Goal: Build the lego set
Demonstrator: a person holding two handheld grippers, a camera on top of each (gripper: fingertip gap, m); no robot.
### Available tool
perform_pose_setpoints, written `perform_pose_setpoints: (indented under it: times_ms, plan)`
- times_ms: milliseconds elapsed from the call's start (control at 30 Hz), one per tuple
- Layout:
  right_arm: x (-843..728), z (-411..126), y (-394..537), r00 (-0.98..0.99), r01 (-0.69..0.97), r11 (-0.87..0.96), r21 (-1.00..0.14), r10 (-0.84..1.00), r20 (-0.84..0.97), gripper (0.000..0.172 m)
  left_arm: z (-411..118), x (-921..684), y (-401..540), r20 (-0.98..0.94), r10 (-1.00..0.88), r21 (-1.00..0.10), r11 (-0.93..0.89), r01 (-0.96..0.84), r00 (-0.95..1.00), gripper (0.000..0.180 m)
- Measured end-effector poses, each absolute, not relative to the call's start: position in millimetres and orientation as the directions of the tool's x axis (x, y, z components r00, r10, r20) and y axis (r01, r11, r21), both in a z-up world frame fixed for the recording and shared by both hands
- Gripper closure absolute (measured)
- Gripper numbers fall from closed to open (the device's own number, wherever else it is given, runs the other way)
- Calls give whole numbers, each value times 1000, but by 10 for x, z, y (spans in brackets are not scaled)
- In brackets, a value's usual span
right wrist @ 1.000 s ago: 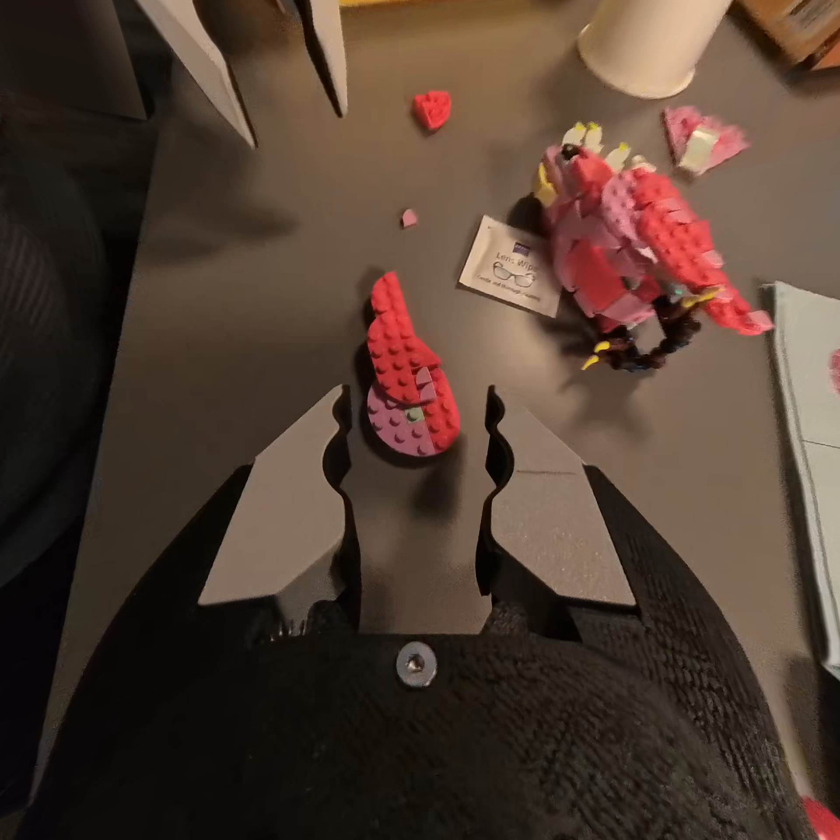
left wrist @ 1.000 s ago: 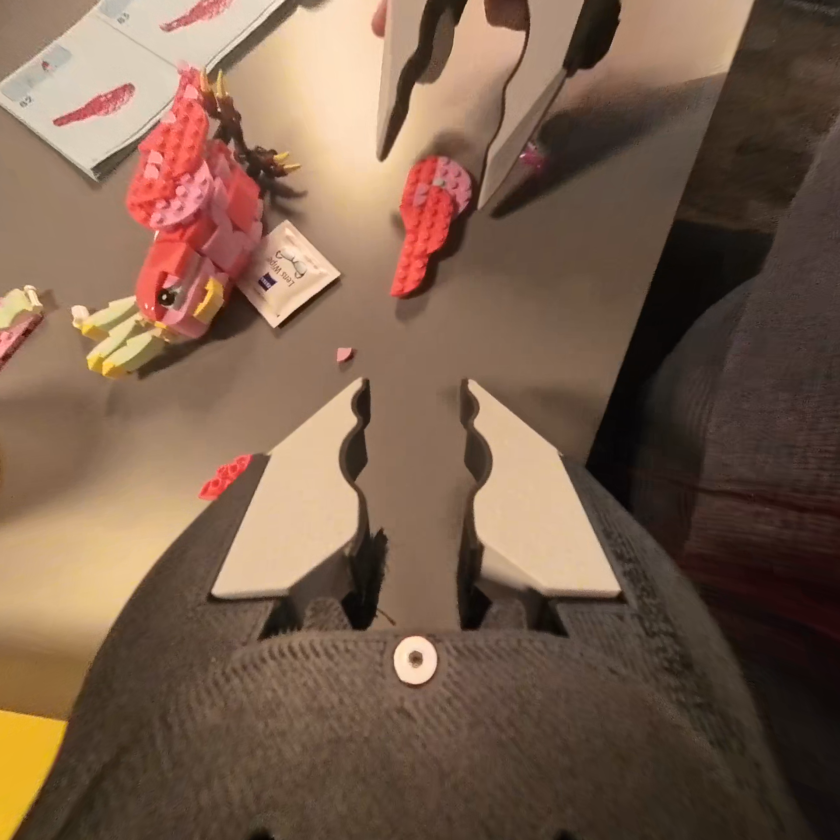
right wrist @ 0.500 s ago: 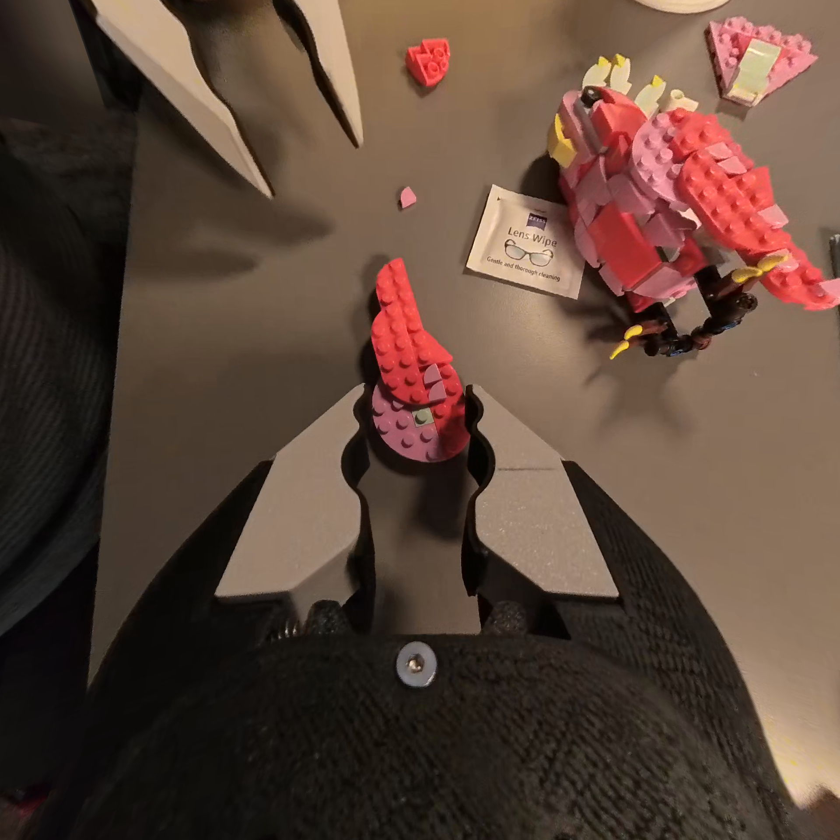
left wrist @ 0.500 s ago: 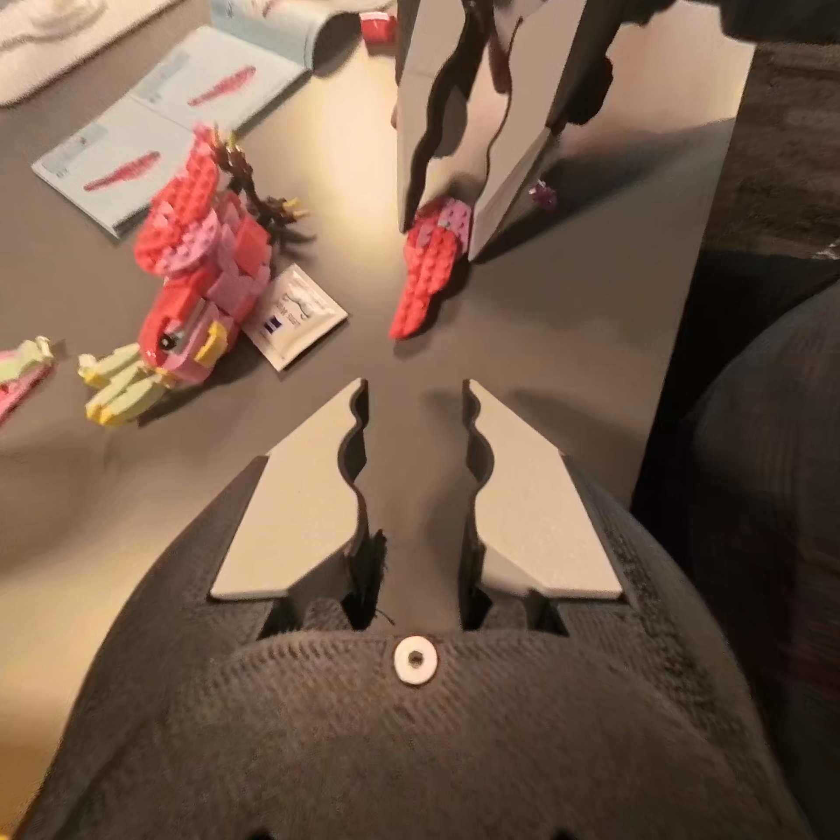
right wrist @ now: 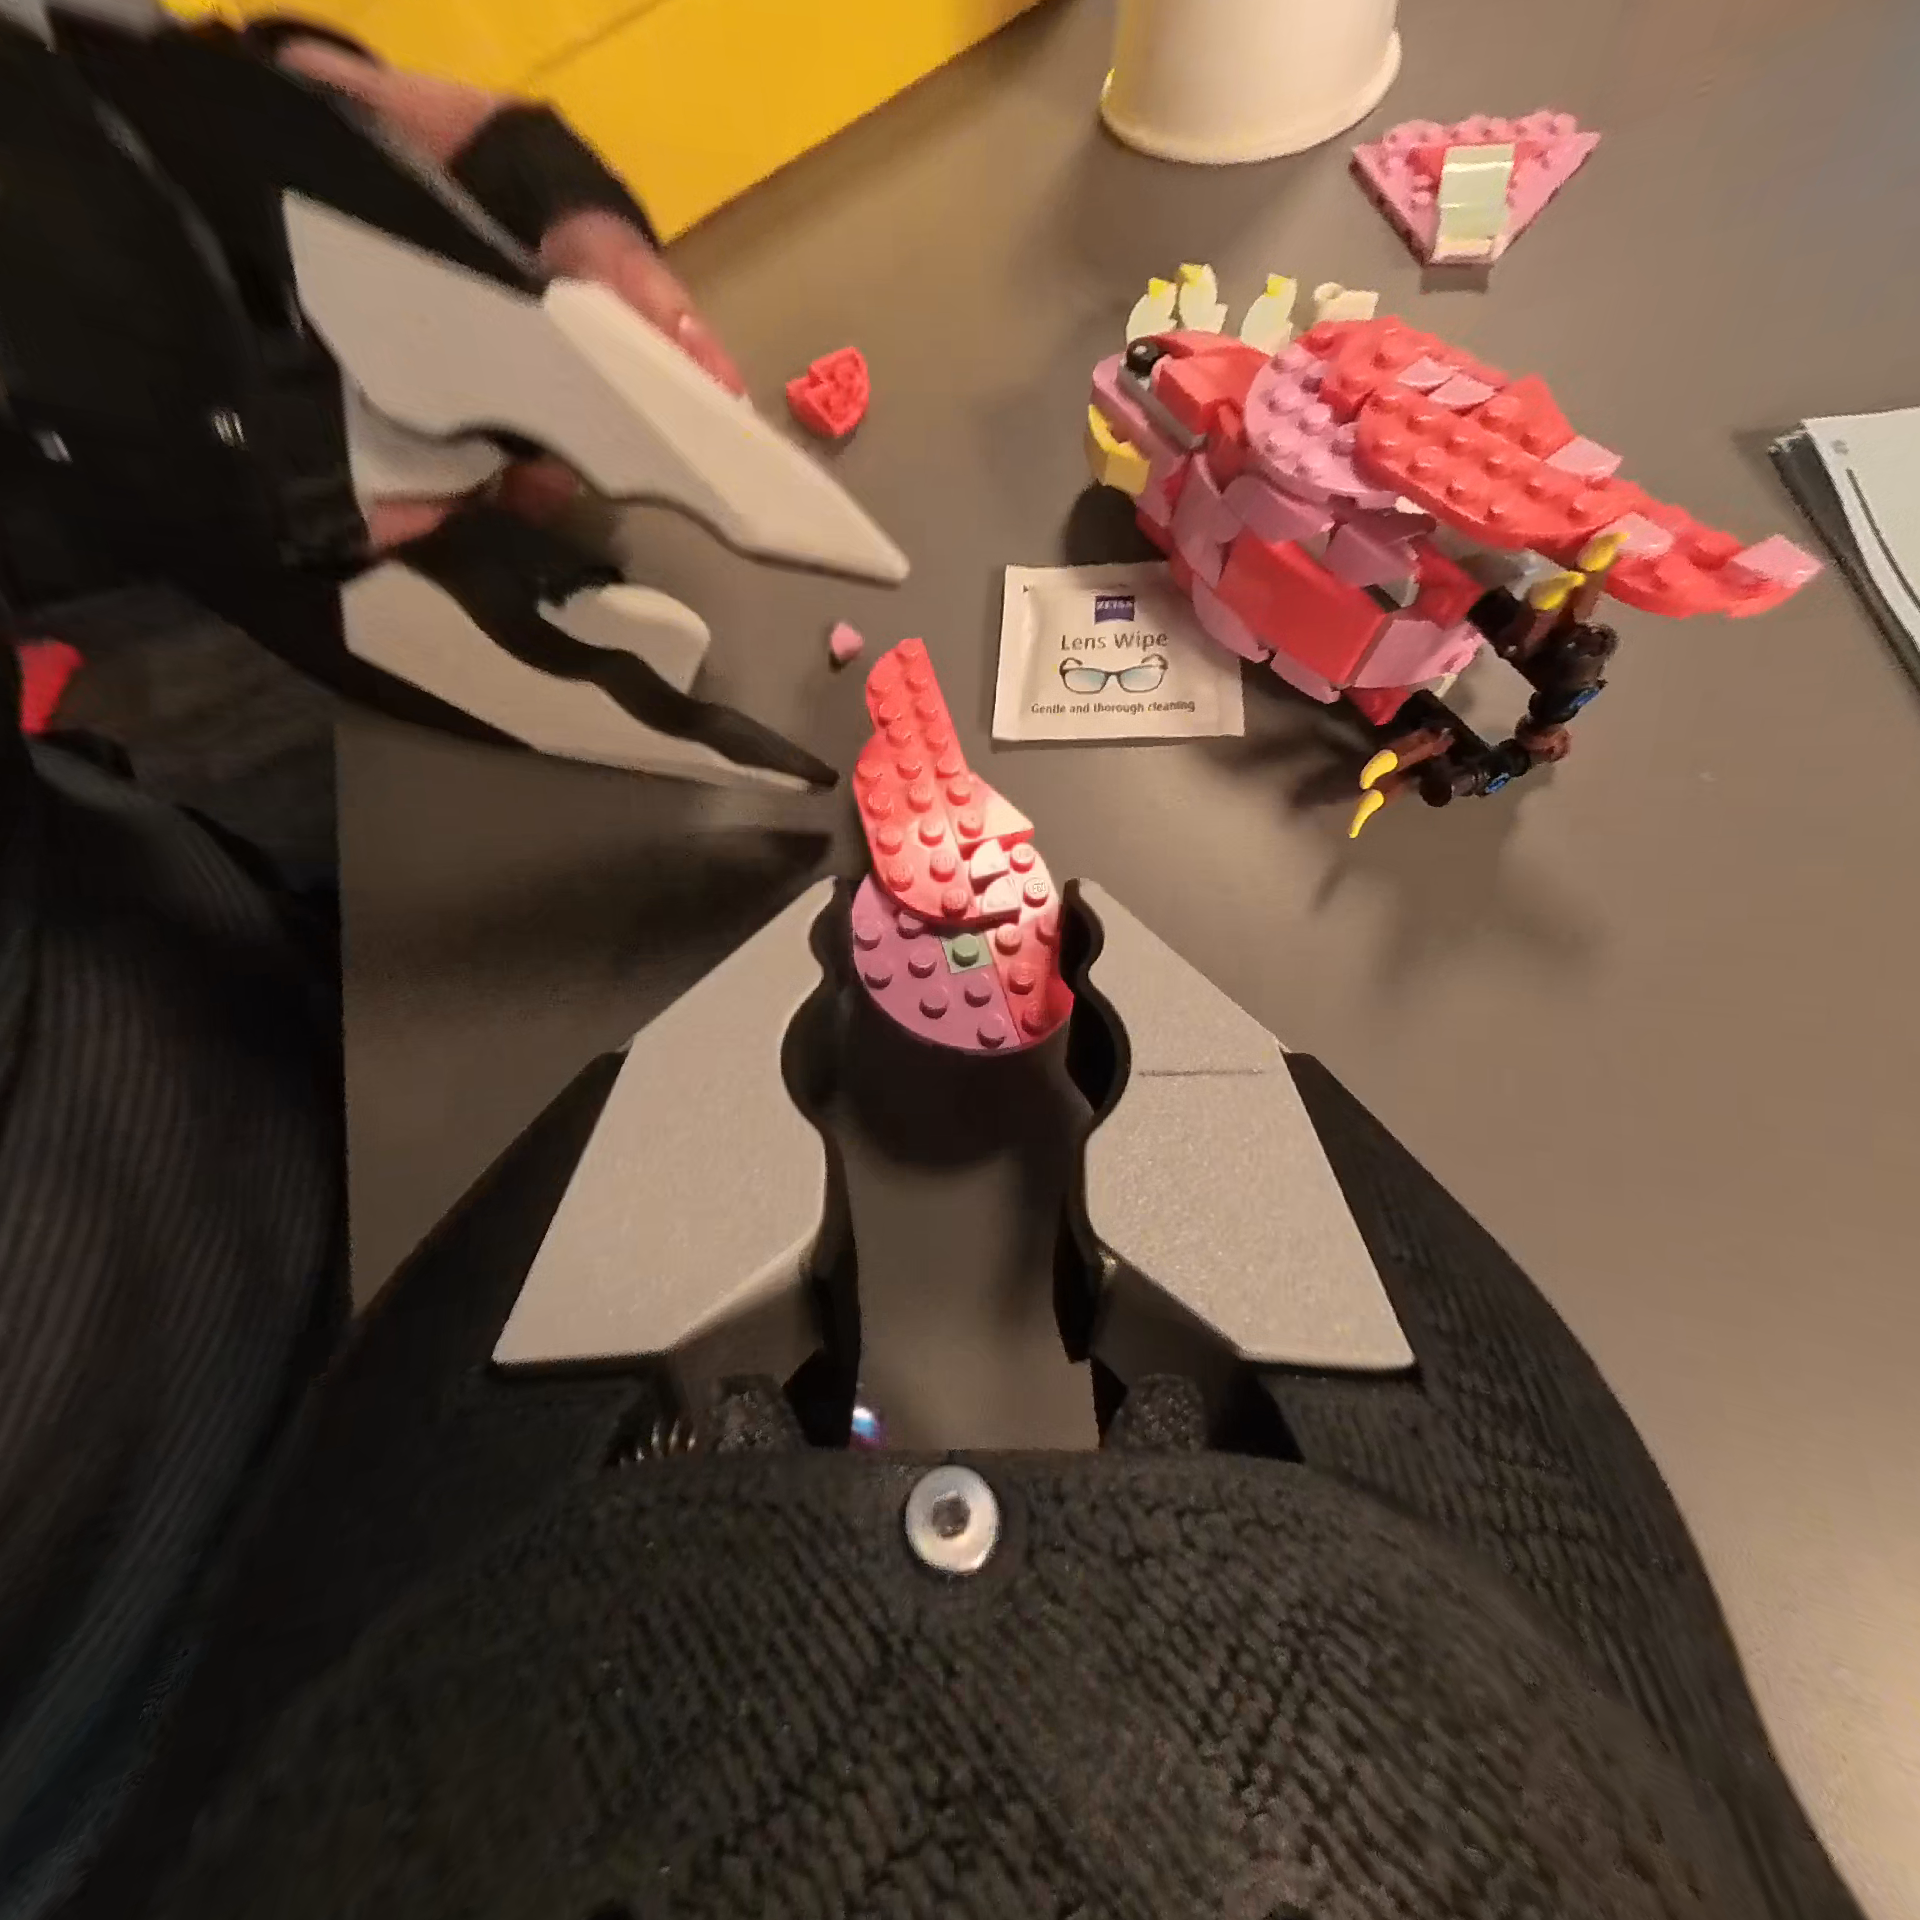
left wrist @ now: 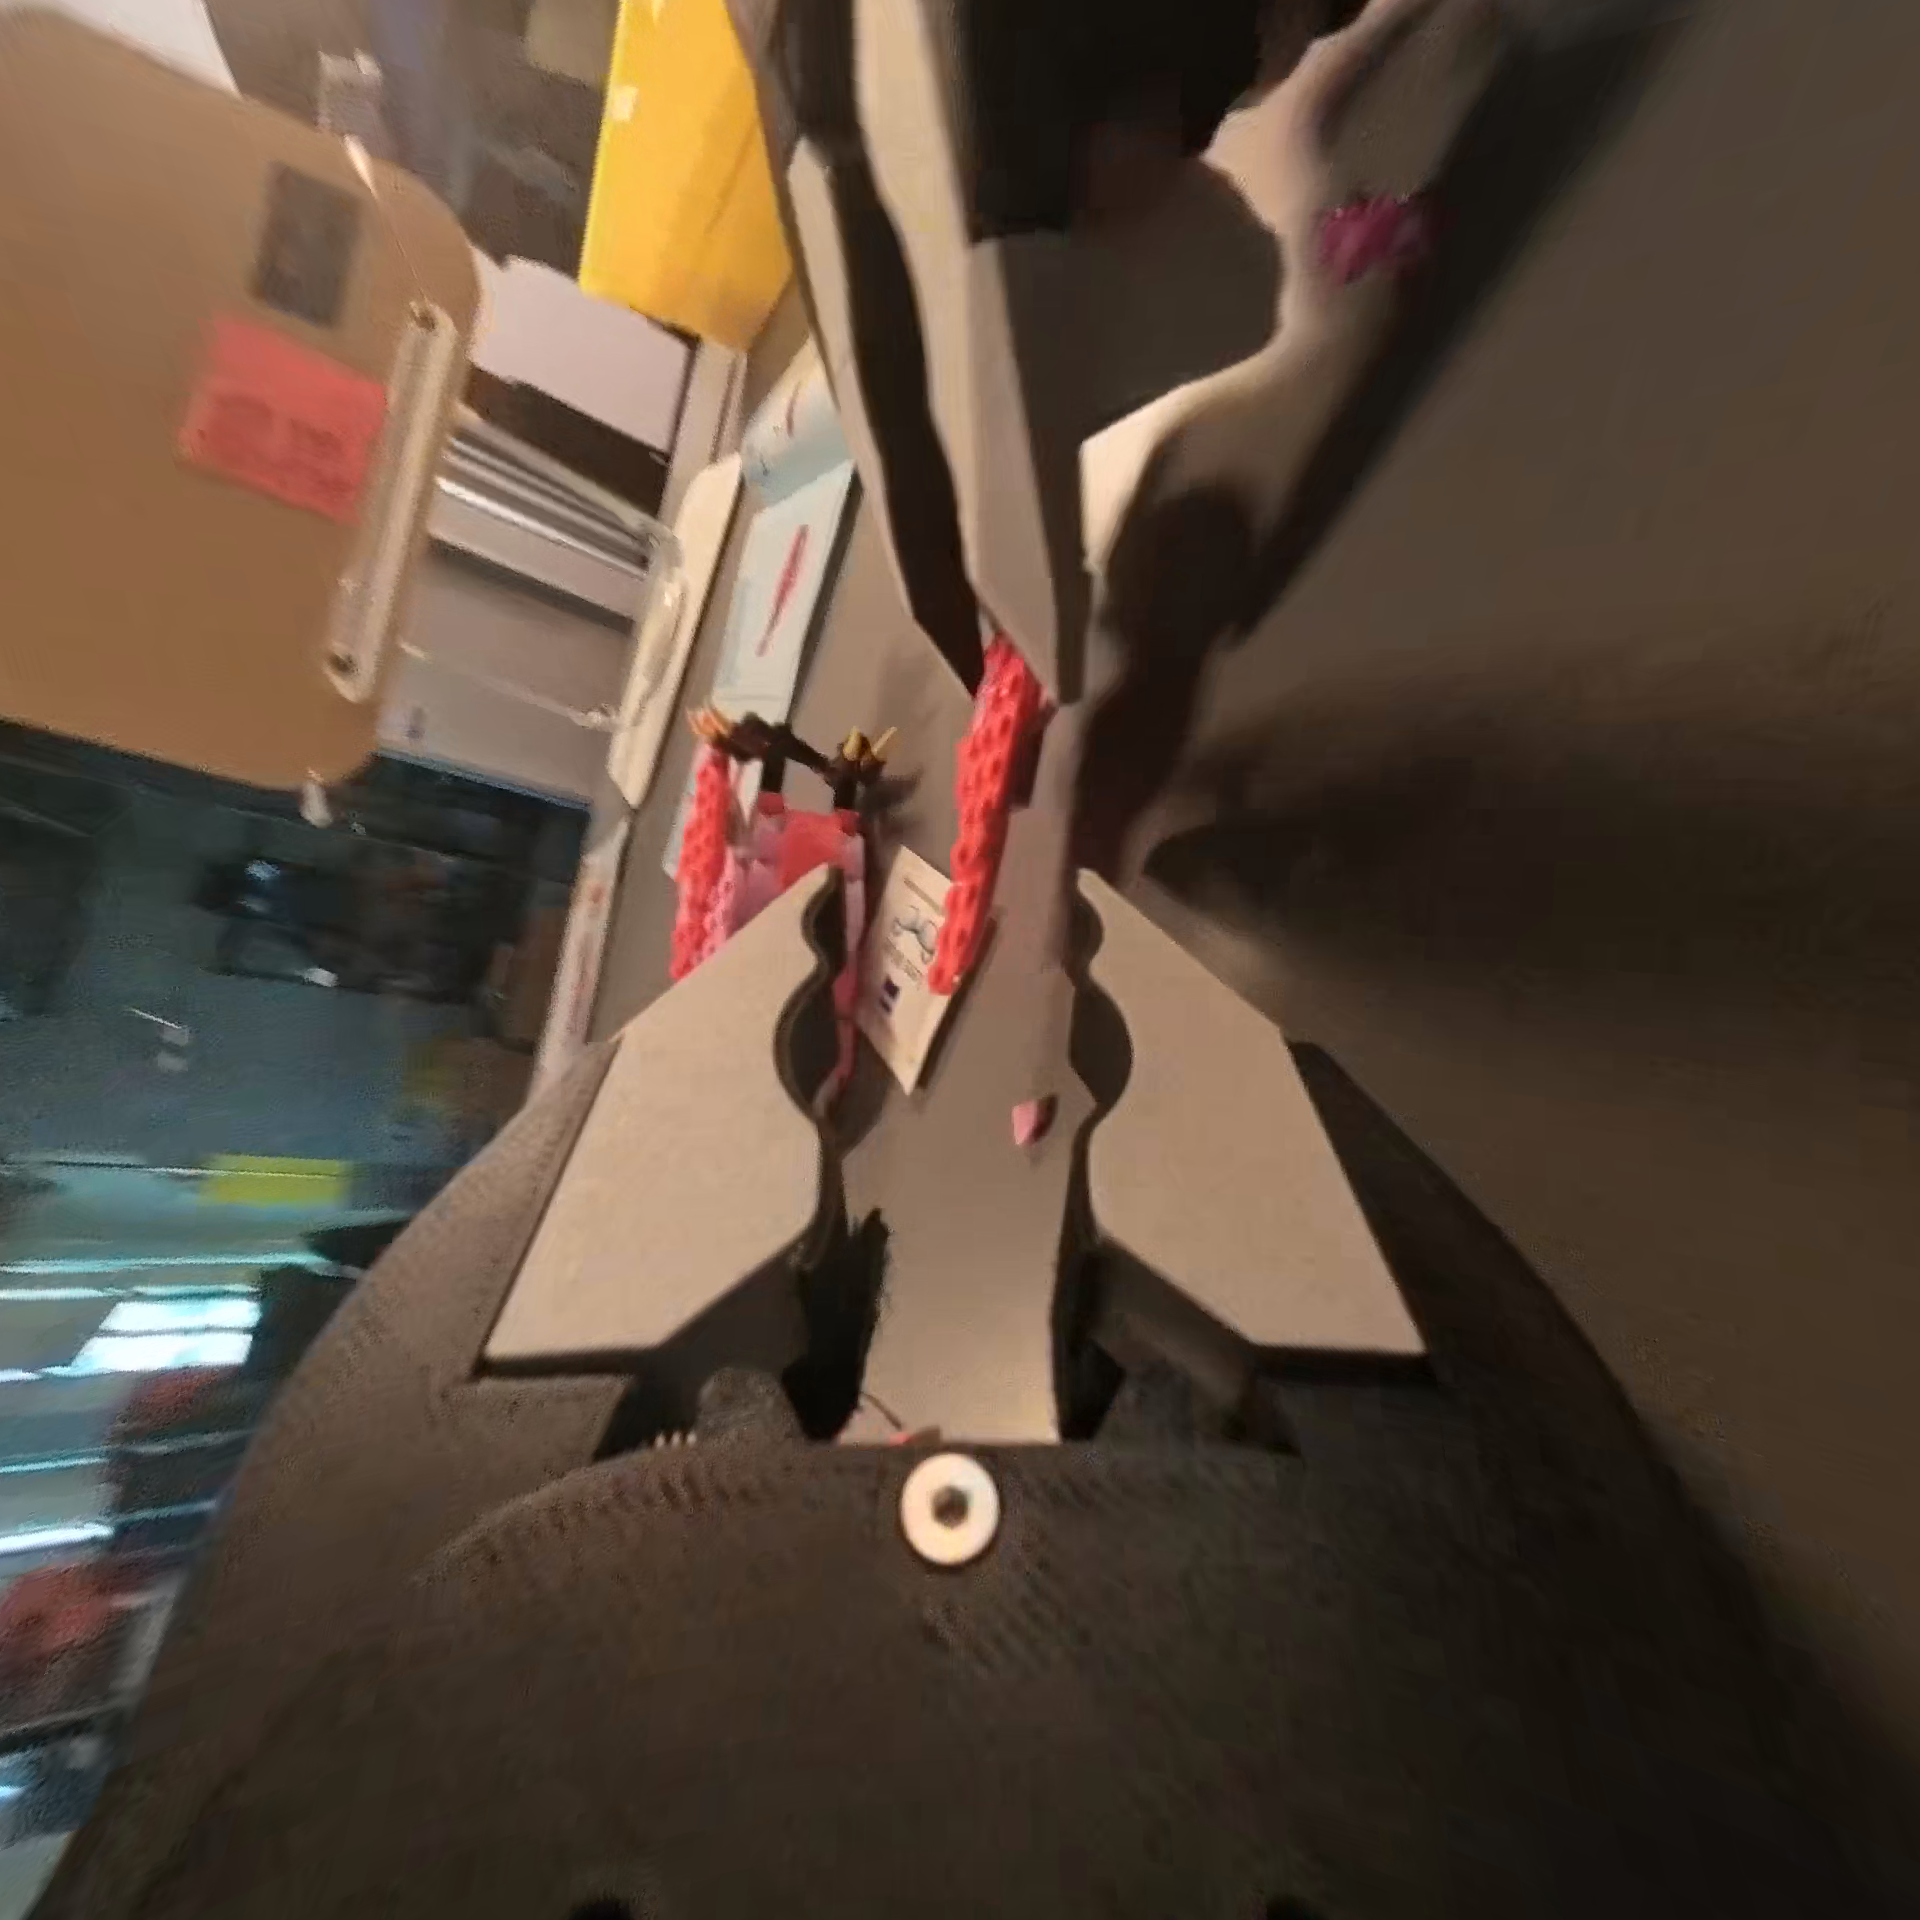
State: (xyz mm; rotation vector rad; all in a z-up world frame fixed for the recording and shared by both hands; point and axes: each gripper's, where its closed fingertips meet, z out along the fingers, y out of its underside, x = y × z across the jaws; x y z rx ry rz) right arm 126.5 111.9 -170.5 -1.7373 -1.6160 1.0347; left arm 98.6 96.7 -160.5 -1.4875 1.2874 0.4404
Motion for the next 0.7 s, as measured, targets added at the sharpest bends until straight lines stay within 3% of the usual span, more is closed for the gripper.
perform_pose_setpoints:
  times_ms: [200, 267, 700]
  plan:
    - [1208, -1519, 1087, -16, 501, -196, -843, 972, -235, 134, -1424, 938, 1031, -896, -315, -388, 207, -898, 314, 154]
    - [1181, -1469, 1063, -28, 490, -198, -849, 970, -242, 134, -1365, 896, 1048, -919, -265, -351, 214, -911, 292, 172]
    - [1113, -1315, 1299, 35, 408, -189, -893, 981, -192, 131, -1257, 429, 955, -979, -115, -181, 130, -975, 166, 176]
